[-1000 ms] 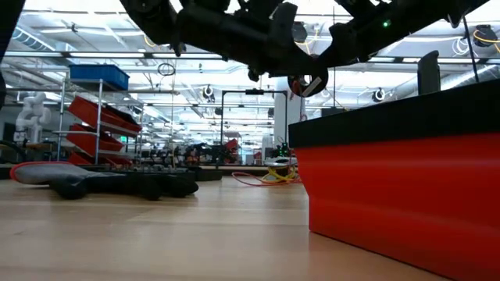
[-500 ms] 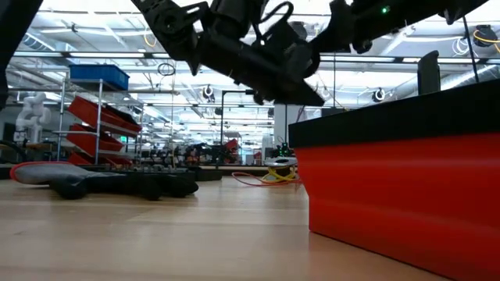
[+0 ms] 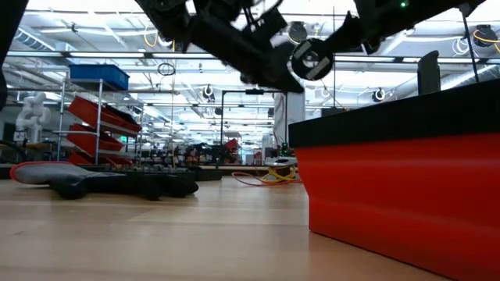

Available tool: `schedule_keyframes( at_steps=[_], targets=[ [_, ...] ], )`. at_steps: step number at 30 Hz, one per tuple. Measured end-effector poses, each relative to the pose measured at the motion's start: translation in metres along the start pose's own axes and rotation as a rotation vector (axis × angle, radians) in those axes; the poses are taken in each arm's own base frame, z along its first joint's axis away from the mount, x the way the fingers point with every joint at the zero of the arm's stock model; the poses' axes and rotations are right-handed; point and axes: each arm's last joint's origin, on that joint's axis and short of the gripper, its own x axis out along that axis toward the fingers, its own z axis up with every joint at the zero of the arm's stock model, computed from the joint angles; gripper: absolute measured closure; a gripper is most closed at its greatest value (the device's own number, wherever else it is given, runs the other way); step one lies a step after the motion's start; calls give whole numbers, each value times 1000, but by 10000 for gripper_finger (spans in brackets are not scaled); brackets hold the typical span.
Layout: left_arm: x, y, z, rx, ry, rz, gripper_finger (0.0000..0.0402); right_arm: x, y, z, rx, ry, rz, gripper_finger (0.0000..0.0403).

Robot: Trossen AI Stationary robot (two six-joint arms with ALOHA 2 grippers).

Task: Coil cords
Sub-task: Coil the red wire onto the spool

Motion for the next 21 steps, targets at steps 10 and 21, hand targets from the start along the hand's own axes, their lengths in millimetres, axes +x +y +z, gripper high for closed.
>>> schedule_keyframes(
  at_steps=[10,21],
  targets=[
    [-21,11,19,-5,-24,-32,381,1,-5,-7,-22,64,-10,403],
    [-24,7,-2,45,193,-30,346,3,-10,-9,-49,88,-45,403]
  ],
)
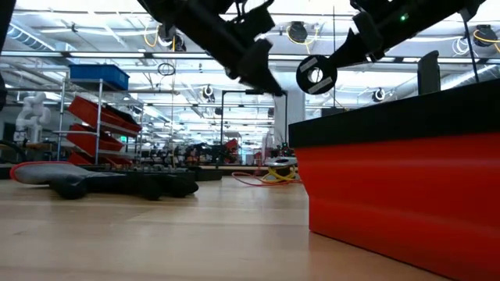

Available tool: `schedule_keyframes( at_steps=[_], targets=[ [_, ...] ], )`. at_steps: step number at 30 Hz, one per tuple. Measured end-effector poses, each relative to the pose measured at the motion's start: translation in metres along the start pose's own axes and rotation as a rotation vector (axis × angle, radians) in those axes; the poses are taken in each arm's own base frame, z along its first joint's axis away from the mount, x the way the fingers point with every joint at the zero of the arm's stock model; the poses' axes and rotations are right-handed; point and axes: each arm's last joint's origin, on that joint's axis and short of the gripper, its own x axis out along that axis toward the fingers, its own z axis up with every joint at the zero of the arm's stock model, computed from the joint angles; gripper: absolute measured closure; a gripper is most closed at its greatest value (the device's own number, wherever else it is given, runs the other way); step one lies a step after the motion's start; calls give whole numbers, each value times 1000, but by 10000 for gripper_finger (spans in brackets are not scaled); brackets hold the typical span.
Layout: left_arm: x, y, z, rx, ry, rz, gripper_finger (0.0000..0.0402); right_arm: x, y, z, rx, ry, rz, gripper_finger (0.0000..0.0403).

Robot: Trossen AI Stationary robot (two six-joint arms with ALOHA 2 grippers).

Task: Coil cords
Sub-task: Coil the red wire onto the spool

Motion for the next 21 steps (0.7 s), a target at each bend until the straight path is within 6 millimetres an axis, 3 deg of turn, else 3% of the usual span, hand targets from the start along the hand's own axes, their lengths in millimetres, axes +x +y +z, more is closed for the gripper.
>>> schedule_keyframes(
  at_steps=[6,10,21],
  targets=[
    [3,5,-11,-36,59,9,281,0,0,1,3,-10,0,403],
    [6,3,-20,-86,-15,-38,248,-1,0,2,4,-17,7,403],
    [44,-18,-60,-297,-276,-114,237,-1,-1,7,10,-63,6,403]
  ],
)
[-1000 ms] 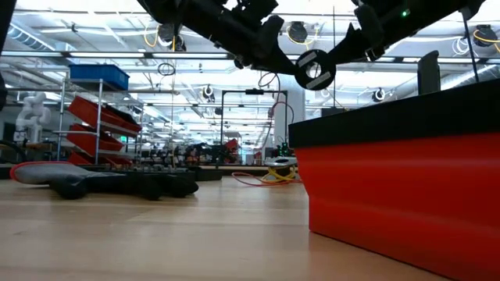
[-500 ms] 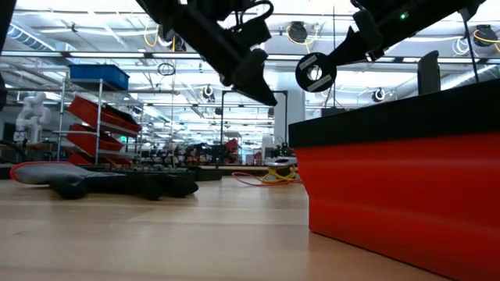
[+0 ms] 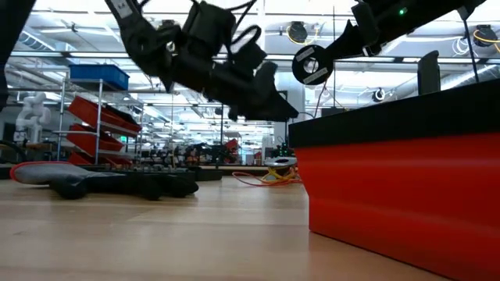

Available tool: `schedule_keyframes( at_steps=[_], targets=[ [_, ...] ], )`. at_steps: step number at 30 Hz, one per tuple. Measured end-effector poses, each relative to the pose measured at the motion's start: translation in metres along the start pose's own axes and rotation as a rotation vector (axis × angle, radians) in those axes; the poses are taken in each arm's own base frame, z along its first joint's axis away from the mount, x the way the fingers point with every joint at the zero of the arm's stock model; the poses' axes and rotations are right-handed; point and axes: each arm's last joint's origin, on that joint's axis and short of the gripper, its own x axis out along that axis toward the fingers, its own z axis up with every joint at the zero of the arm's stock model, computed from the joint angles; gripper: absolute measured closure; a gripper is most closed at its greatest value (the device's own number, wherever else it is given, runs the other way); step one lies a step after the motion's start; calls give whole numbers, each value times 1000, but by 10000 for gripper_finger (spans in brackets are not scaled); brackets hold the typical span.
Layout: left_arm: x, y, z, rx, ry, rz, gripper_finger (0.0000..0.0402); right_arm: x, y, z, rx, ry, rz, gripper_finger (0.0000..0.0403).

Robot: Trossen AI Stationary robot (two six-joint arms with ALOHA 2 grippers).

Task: Coil cords
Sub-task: Coil the red wire onto the spool

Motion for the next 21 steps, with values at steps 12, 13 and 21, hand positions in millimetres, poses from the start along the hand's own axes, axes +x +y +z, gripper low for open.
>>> schedule_keyframes(
  at_steps=[12,13,21],
  targets=[
    [13,0,-14,-8,-93,37,237,0,0,0,2,-2,0,403],
    [13,0,-14,-7,-94,38,237,0,0,0,2,-3,0,403],
    [14,3,-13,-8,-95,67,265,0,0,0,3,-3,2,403]
  ],
)
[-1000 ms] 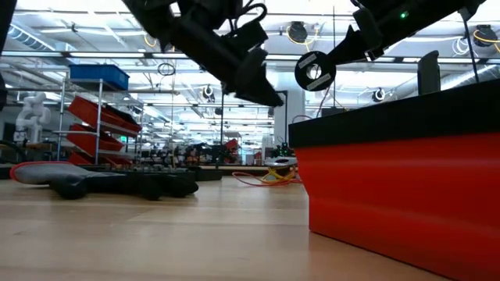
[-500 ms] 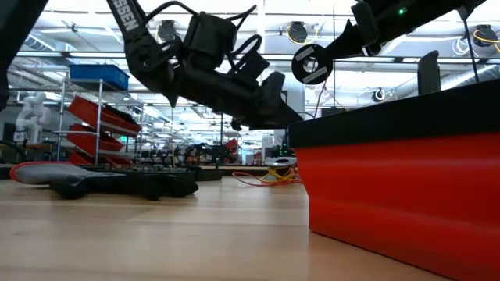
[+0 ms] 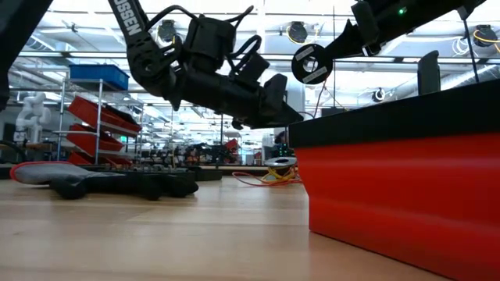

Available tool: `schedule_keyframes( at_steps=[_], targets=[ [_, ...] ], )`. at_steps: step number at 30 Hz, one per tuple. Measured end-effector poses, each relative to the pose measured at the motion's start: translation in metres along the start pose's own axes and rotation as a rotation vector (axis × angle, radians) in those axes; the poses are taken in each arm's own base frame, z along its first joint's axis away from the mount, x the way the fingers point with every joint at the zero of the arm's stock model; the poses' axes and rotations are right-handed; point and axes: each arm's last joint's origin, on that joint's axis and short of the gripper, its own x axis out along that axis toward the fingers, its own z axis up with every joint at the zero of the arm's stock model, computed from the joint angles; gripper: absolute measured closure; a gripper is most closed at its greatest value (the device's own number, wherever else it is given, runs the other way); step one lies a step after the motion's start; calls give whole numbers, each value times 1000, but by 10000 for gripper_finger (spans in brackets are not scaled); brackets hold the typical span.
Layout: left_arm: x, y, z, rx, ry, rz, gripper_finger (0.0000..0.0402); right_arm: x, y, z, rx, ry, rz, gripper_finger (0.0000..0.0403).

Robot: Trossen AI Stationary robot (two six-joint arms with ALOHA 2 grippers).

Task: Coil cords
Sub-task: Coil the red wire onto the spool

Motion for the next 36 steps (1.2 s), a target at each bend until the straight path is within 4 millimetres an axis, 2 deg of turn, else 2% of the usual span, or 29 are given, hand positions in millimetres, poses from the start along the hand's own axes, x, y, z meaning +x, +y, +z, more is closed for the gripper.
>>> schedule_keyframes(
  at_steps=[6,7,10,15,21,26,29,36],
  targets=[
    [1,-2,0,63,5,-46,381,0,0,0,1,-1,0,403],
    [1,-2,0,76,5,-49,389,0,0,0,1,-1,-1,403],
    [-3,-6,5,134,-3,-10,395,0,0,0,0,3,0,403],
    [-19,-11,35,278,-23,73,398,0,0,-4,-12,37,4,403],
    [-52,-13,78,399,-3,113,400,0,1,-8,-13,68,5,403],
    [-76,-23,100,491,-10,125,400,0,1,-8,-13,68,11,403],
    [-80,-25,105,526,-24,143,401,0,2,-7,-8,61,51,403],
    [-80,-25,103,532,-14,143,401,0,2,-9,-21,75,59,403]
  ],
)
